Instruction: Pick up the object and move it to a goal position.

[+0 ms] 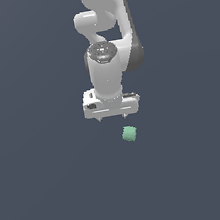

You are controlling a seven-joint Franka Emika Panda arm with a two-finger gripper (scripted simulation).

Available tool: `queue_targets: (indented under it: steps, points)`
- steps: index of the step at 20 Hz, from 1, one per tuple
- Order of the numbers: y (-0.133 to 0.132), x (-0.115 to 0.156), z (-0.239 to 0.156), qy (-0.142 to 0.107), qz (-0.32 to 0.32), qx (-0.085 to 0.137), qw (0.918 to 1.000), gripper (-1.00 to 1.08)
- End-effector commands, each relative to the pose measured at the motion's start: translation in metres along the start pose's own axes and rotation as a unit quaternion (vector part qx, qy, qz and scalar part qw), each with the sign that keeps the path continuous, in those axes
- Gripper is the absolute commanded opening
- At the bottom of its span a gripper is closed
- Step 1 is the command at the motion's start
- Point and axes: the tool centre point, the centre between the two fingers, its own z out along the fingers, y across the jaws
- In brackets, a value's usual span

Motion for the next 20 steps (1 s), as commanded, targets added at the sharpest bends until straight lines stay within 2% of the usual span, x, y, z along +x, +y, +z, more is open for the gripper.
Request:
queue_targets:
  steps: [1, 9, 20]
  points:
    - [-0.003, 0.001, 0.004, 0.0, 0.007, 0.0, 1.0, 1.0]
    - [-0.025, 0.006, 0.026, 0.003, 0.053, 0.002, 0.9986, 1.0]
    - [-0.061, 0.011, 0.066, 0.007, 0.131, 0.004, 0.9913, 1.0]
